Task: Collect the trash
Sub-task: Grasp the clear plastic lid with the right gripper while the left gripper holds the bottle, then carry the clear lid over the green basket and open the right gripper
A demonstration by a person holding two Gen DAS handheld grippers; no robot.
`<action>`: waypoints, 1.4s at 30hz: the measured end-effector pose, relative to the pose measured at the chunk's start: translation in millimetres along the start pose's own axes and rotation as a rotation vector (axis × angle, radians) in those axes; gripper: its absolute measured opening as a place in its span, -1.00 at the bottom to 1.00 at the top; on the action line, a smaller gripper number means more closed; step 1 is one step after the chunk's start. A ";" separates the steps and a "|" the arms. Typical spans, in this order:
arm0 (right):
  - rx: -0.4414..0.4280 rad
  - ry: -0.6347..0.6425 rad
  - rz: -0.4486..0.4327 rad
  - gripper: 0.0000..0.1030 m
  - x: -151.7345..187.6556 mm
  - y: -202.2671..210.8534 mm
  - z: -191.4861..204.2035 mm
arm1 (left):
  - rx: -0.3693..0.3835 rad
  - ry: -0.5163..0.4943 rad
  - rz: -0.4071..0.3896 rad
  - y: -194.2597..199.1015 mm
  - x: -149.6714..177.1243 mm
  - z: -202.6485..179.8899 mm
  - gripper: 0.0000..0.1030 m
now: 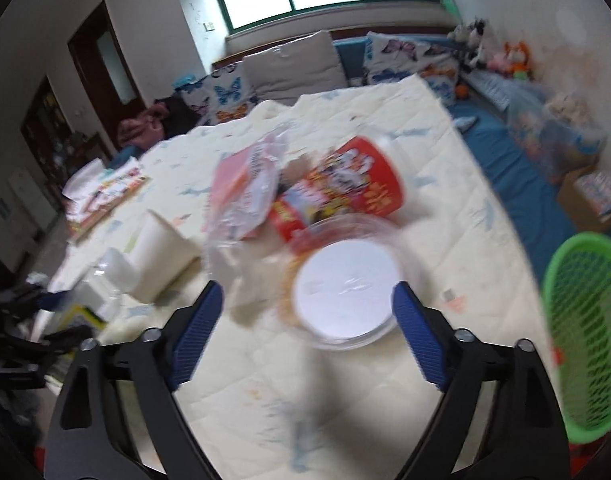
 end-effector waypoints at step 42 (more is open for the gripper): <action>0.082 0.001 0.014 0.79 22.0 7.6 -32.8 | 0.088 -0.060 -0.058 20.2 -25.0 -50.7 0.12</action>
Point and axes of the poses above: each gripper's, at about its wrist camera, not at the fingertips, and y roughly against the way its jaws point, z to its left, x to its underside, the point moved 3 cm from there along -y, roughly the way its jaws point, and after that the axes turned 13 degrees about z, right-handed, at the moved point
